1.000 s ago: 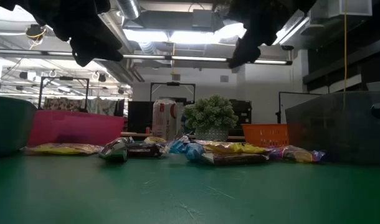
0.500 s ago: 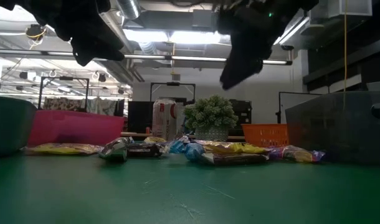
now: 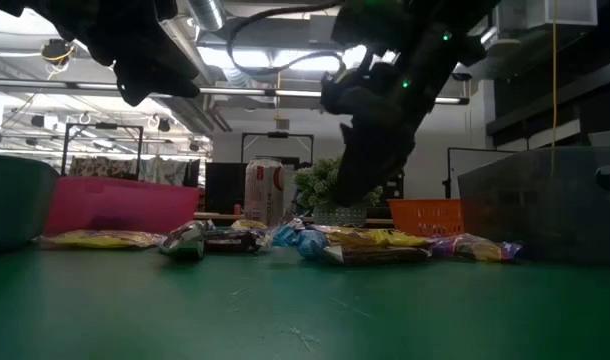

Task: Sort candy
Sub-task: Put the brown chocolate candy into the black bin

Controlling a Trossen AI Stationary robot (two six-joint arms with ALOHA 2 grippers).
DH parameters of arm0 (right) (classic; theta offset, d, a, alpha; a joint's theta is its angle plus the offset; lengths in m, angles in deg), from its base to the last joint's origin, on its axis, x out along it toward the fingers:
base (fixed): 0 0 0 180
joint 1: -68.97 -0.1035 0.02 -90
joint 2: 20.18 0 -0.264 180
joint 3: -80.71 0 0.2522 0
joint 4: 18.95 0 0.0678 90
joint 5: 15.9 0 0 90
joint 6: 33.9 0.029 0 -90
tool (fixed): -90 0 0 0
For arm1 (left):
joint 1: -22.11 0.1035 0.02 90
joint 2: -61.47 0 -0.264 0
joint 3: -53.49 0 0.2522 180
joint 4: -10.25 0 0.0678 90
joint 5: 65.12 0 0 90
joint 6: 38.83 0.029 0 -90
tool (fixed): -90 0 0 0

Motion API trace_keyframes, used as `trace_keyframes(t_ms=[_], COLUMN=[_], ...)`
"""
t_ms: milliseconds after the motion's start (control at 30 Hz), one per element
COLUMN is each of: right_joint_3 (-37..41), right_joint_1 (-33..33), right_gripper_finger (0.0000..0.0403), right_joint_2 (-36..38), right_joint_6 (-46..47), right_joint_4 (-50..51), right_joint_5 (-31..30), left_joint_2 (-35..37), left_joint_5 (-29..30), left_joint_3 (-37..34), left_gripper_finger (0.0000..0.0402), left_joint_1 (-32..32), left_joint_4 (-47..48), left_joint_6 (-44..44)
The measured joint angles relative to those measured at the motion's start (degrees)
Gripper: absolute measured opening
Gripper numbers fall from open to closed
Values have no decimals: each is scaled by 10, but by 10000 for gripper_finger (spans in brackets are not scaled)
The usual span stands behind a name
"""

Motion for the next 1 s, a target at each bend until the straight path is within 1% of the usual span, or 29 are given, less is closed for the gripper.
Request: trace_keyframes(t_ms=[133,267,367,600,867,1000], right_joint_3=[0,0,0,0,0,0], right_joint_1=[0,0,0,0,0,0], right_gripper_finger=[216,216,216,216,216,216], right_joint_2=[-22,-41,-50,-52,-52,-56], right_joint_6=[-2,-4,-4,-17,-17,-17], right_joint_4=[-27,-20,-20,-21,-21,-21], right_joint_5=[-6,-68,-89,-80,-43,-43], left_joint_2=[0,0,0,0,0,0], left_joint_5=[0,0,0,0,0,0], left_joint_3=[0,0,0,0,0,0], left_gripper_finger=[132,132,132,132,132,132], left_joint_1=[0,0,0,0,0,0], left_joint_4=[0,0,0,0,0,0], left_joint_6=[0,0,0,0,0,0])
